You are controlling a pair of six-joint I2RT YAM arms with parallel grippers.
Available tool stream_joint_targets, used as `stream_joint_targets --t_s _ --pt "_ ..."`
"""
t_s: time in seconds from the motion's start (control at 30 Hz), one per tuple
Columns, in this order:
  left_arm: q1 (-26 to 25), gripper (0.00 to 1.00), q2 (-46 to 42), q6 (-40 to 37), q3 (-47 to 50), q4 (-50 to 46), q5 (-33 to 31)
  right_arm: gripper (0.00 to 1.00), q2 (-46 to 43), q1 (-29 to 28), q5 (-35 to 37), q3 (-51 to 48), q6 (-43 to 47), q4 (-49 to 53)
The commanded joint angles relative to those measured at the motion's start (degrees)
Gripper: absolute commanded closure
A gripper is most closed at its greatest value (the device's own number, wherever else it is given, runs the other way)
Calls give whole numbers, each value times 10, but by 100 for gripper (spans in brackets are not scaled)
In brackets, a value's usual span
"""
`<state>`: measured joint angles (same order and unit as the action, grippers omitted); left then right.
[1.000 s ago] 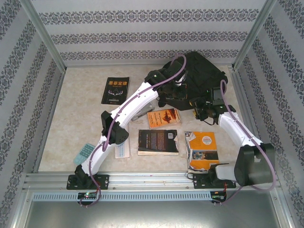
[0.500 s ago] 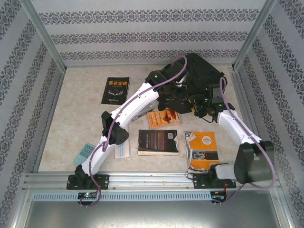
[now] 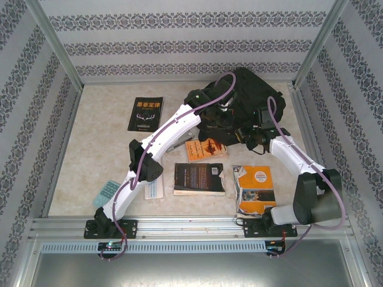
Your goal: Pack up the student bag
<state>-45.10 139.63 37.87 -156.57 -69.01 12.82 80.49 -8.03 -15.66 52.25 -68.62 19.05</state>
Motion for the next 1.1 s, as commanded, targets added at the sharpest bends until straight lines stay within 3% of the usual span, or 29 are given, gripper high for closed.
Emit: stream_joint_targets --t_s 0.0,0.43,0.73,0.93,1.07 --pt "17 100 -10 -20 -7 -27 -27 100 14 6 32 -5 39 22" --pt "70 100 -41 -28 54 -11 -44 100 21 11 49 -2 82 29" --pt "150 100 -193 21 382 247 34 100 22 21 59 6 118 41" --pt "169 100 -172 -3 347 227 27 100 37 32 57 30 156 55" --pt "176 100 -119 -25 268 192 17 100 47 44 68 53 191 77"
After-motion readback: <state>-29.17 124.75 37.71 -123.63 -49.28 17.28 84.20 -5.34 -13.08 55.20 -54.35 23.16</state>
